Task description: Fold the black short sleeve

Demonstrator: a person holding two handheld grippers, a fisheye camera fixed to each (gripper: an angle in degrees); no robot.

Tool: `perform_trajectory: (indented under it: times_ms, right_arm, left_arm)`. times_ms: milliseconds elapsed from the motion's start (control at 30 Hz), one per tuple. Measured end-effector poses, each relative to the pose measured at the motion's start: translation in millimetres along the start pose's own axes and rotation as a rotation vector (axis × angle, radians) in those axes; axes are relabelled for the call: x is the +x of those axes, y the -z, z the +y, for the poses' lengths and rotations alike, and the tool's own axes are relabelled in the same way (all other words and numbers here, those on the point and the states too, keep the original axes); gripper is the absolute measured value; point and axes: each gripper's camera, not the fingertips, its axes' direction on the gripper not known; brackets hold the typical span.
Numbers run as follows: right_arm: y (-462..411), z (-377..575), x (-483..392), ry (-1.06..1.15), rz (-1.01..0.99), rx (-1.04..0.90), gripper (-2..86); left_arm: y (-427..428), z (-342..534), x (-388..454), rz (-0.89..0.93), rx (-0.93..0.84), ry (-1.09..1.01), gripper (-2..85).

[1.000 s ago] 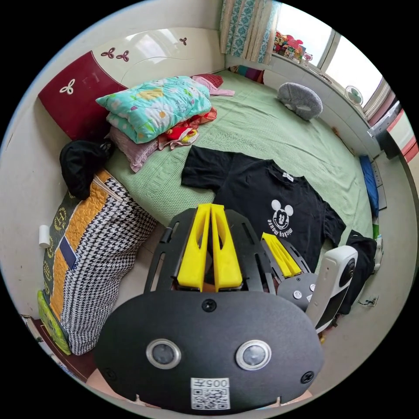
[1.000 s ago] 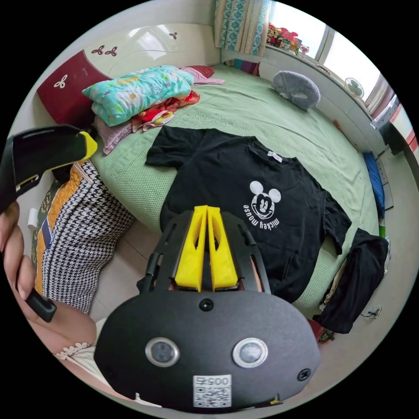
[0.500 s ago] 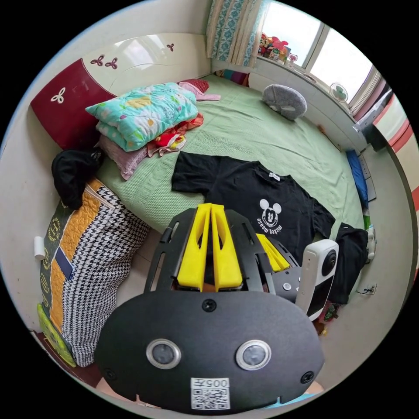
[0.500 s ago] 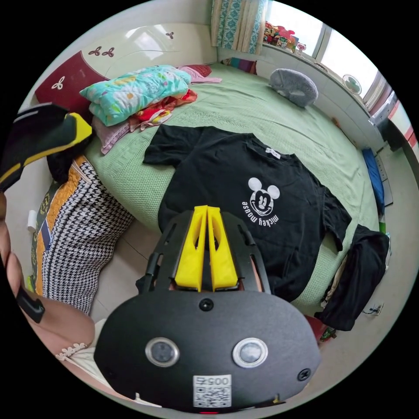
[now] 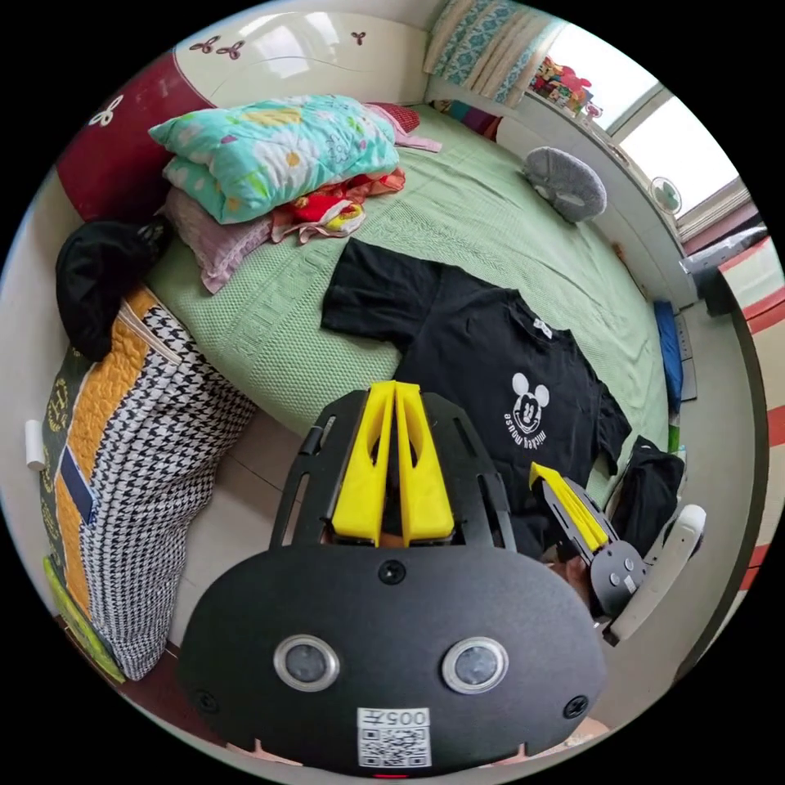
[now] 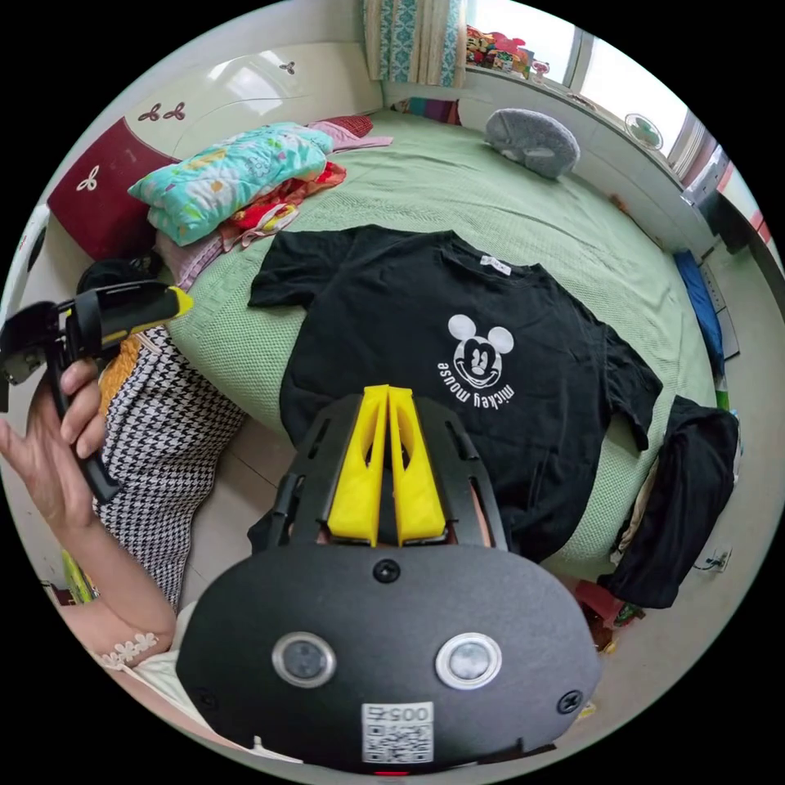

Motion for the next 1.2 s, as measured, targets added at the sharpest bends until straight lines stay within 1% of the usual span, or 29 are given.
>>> perform_trajectory:
  times_ms: [167, 233, 400, 433, 500, 600, 700, 767, 900, 967, 1033, 1133, 1200]
  right_arm:
    - [-7, -4, 8, -0.007, -0.013, -0.014, -1.2]
    - [-10, -5, 10, -0.01, -0.014, -0.019, -1.2]
    - [-18, -8, 15, -0.012, -0.023, -0.032, -1.2]
    - [-20, -9, 16, -0.011, -0.019, -0.038, -1.2]
    - [-22, -9, 18, -0.014, -0.011, -0.045, -1.2]
    - [-25, -6, 24, -0.024, -0.011, -0.051, -1.3]
    - [-23, -2, 30, -0.046, -0.013, -0.055, -1.2]
    - [-15, 5, 37, -0.073, -0.011, -0.04, -1.0]
    - [2, 24, 50, -0.13, -0.008, -0.011, -0.3]
    - [7, 40, 61, -0.175, -0.023, -0.016, 0.2]
    - [9, 52, 68, -0.2, -0.027, -0.02, 0.4]
    - [12, 71, 76, -0.202, -0.03, -0.013, 0.3]
    - [14, 79, 77, -0.175, -0.027, -0.006, 0.1]
  left_arm:
    - [-33, -10, -4, -0.195, 0.02, 0.008, -0.1]
    - [-48, -14, -3, -0.229, 0.019, -0.003, -0.1]
    - [-82, -19, -14, -0.182, 0.138, 0.013, -0.1]
    - [-90, -17, -14, -0.178, 0.163, -0.024, 0.0]
    - [-98, -11, -13, -0.172, 0.168, -0.045, 0.0]
    - [-109, 6, -2, -0.166, 0.173, -0.139, 0.1]
    - [-114, 27, 16, -0.133, 0.144, -0.236, 0.1]
    - [-112, 51, 37, -0.086, 0.144, -0.337, 0.3]
    - [-116, 94, 73, -0.075, 0.112, -0.48, 1.0]
    - [-133, 125, 89, -0.048, 0.05, -0.568, 1.9]
    - [-147, 143, 90, -0.036, 0.005, -0.594, 2.8]
    - [-154, 159, 73, -0.021, -0.053, -0.565, 3.8]
    - [-146, 163, 56, -0.021, -0.018, -0.556, 4.4]
